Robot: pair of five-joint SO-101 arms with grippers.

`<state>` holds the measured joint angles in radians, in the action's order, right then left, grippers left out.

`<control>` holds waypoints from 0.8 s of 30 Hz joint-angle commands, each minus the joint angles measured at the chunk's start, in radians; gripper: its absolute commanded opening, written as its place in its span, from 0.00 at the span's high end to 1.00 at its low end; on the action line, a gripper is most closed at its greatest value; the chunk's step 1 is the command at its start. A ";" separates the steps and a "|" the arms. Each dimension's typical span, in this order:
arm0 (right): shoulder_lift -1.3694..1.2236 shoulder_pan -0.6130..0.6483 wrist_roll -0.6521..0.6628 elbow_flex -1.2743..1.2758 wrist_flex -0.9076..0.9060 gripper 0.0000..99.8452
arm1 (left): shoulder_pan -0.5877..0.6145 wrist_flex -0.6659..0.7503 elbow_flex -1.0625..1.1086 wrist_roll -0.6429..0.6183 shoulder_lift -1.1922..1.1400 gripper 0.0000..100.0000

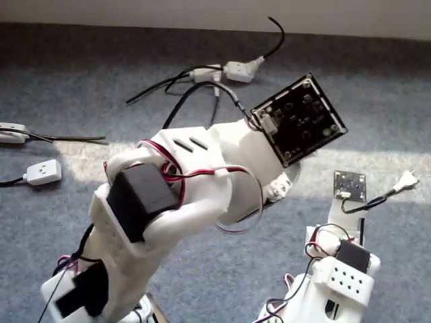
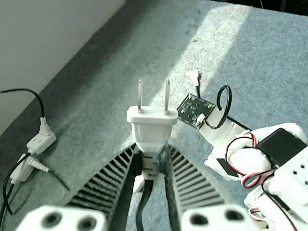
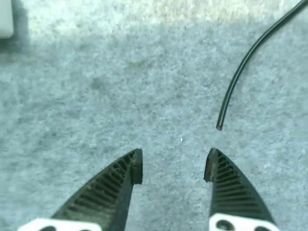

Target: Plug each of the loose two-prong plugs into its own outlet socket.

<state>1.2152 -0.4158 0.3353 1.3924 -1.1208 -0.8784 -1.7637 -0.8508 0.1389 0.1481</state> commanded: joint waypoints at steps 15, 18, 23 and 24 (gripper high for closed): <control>0.010 0.364 -0.304 -0.050 0.306 0.96 | 0.140 1.046 1.633 -0.101 0.694 0.99; 0.010 0.364 -0.307 -0.048 0.360 0.97 | 0.140 1.191 1.810 -0.103 0.817 0.99; 0.010 0.409 -0.301 -0.044 0.377 0.99 | 0.142 1.444 2.052 -0.103 0.891 0.99; 0.010 0.414 -0.301 -0.045 0.377 0.99 | 0.142 1.484 2.091 -0.103 0.891 0.99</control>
<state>1.2152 -0.0230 0.0391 1.3924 -0.7649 -0.7357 -0.4657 1.1040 0.0453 0.9966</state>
